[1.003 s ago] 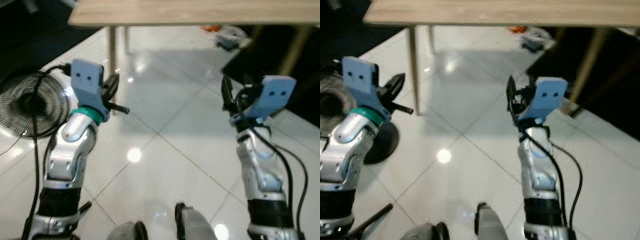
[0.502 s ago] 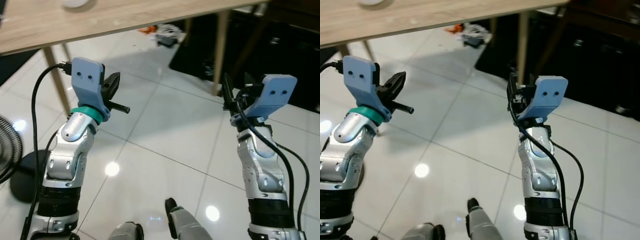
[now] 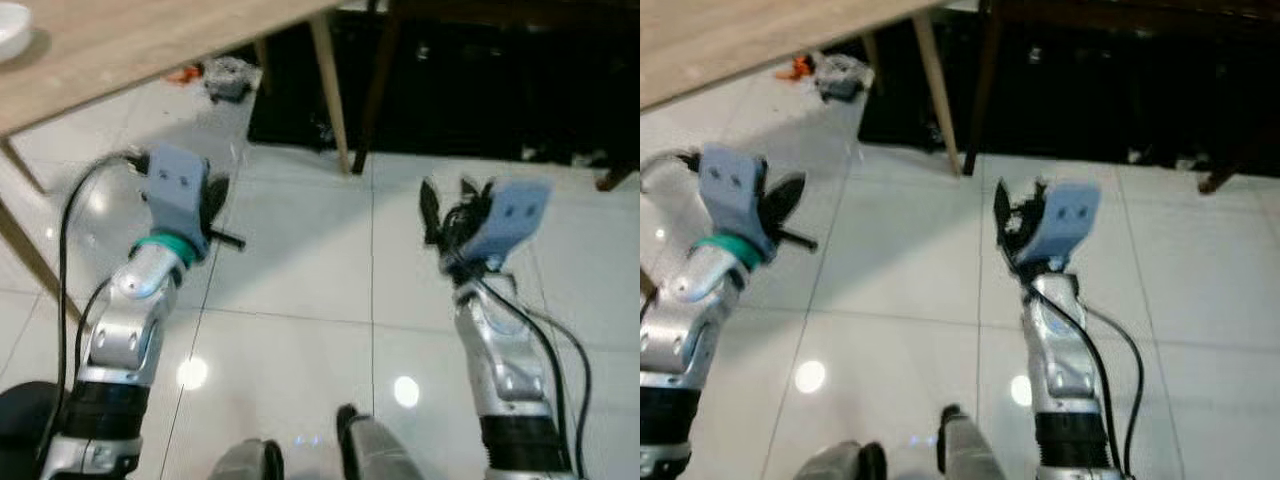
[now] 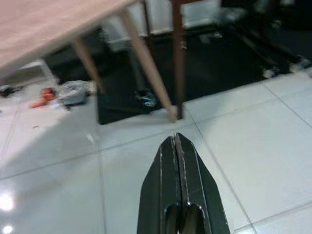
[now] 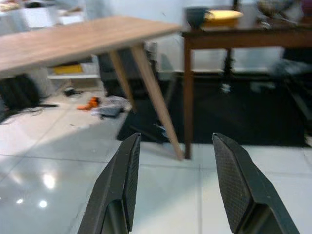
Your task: Setting the table
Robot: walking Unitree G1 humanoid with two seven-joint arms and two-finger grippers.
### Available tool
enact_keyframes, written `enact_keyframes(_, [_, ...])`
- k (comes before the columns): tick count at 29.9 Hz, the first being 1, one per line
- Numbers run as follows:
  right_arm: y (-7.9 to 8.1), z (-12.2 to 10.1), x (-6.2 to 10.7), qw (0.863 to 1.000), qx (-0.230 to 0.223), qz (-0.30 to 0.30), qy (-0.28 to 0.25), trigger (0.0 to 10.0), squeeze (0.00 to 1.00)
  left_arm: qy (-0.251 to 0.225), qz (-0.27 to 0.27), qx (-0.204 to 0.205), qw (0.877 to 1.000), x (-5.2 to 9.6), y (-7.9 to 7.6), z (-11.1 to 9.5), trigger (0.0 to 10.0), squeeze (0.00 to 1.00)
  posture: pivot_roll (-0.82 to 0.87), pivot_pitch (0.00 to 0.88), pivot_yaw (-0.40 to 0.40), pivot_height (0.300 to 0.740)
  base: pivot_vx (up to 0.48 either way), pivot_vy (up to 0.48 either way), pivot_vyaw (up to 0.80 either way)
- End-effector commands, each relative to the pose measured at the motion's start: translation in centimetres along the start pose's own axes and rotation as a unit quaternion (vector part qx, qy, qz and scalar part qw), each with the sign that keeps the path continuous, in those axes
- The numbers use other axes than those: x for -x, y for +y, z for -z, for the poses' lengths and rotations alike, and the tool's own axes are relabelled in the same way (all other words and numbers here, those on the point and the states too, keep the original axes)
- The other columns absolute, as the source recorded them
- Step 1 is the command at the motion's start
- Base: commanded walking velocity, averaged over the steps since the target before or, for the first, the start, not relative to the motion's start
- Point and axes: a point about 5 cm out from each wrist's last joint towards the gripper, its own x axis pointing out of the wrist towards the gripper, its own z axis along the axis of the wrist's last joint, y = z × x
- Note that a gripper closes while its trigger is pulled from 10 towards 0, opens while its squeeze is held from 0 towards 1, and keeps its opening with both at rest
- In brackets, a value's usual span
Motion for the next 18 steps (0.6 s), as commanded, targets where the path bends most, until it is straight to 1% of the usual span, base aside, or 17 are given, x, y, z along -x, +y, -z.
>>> enact_keyframes(1, [-0.32,0.24,0.26,1.0,0.004,0.005,0.005,10.0,0.0,-0.001,0.007,-0.005,1.0,0.1,-0.27,0.1,10.0,0.0,-0.02,0.149,0.102,0.74,0.0,0.0,-0.8])
enact_keyframes(8, [-0.4,0.24,0.27,1.0,0.006,0.006,0.005,10.0,0.0,-0.007,0.01,-0.004,1.0,-0.07,-0.37,0.02,10.0,0.0,-0.02,0.154,0.102,0.74,0.0,0.0,-0.8])
enact_keyframes(18, [-0.54,0.18,0.33,1.0,0.009,0.008,0.002,10.0,0.0,-0.023,0.016,0.001,1.0,-0.35,-0.7,-0.59,10.0,0.0,-0.03,0.159,0.102,0.74,0.0,0.0,-0.8])
